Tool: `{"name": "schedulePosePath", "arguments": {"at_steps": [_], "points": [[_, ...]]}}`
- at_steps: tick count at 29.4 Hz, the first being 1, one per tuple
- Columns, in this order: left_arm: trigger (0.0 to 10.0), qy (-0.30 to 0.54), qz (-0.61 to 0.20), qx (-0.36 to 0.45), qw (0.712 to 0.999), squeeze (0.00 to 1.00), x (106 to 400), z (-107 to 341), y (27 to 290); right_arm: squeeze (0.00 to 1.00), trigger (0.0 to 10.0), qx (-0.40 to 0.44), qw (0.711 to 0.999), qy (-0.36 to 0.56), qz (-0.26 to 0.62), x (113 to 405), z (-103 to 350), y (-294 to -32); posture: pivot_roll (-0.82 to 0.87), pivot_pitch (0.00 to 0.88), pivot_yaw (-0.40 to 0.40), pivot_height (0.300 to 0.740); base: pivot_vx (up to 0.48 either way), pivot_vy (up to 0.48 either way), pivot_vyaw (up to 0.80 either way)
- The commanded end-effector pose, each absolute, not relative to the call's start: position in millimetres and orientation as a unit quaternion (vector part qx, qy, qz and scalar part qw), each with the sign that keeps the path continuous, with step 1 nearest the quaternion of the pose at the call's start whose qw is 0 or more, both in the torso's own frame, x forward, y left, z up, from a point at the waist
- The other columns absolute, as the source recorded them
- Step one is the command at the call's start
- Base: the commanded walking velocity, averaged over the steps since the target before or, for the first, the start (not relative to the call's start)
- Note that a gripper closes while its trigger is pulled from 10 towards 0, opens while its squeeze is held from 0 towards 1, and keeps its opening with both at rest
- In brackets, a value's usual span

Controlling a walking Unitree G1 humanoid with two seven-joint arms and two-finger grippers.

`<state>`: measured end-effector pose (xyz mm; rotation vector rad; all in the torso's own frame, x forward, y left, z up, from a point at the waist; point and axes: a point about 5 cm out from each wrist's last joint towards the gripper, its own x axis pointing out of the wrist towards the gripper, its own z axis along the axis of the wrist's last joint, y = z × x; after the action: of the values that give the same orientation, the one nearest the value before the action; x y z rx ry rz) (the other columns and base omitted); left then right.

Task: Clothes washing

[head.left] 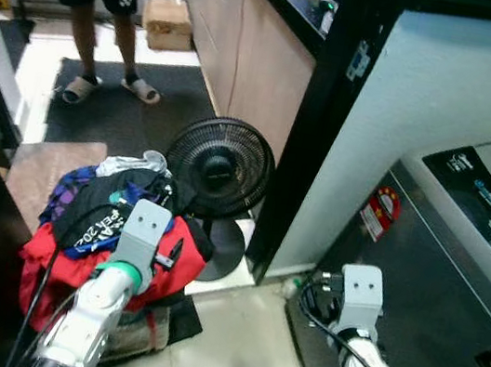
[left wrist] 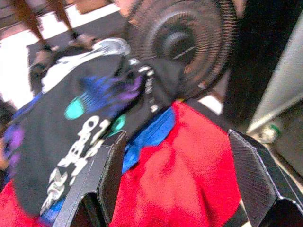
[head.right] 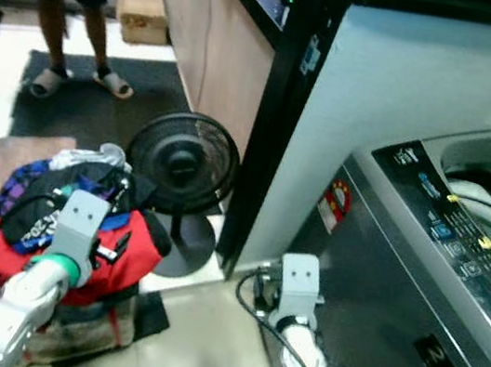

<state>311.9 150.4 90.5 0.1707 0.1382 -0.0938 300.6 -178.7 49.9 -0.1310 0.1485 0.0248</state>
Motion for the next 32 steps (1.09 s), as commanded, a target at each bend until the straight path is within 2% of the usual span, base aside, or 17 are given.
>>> {"name": "schedulePosePath", "arguments": {"at_steps": [1,13,21,29,32], "points": [[10.0,0.072,-0.05,0.089,0.992,0.0,311,87,148,0.0,10.0,-0.067,0.994,0.083,0.011,298,44,-180,0.07,0.034,-0.019,0.74,0.0,0.0,0.76],[10.0,0.06,-0.045,0.101,0.992,0.0,313,89,148,0.0,10.0,-0.063,0.995,0.077,0.015,298,43,-178,0.08,0.034,-0.015,0.74,0.0,0.0,0.76],[10.0,0.057,-0.038,0.111,0.991,0.0,315,88,147,0.0,10.0,-0.051,0.996,0.063,0.043,300,45,-166,0.07,0.031,-0.012,0.74,0.48,0.0,0.0],[10.0,0.056,-0.037,0.112,0.991,0.0,315,88,147,0.0,10.0,-0.07,0.994,0.066,0.045,300,44,-166,0.08,0.028,-0.012,0.74,0.48,0.0,0.77],[10.0,0.056,-0.036,0.114,0.991,0.0,316,88,147,0.0,10.0,-0.059,0.995,0.063,0.038,302,45,-168,0.08,0.028,-0.012,0.74,0.48,0.0,0.0]]}}
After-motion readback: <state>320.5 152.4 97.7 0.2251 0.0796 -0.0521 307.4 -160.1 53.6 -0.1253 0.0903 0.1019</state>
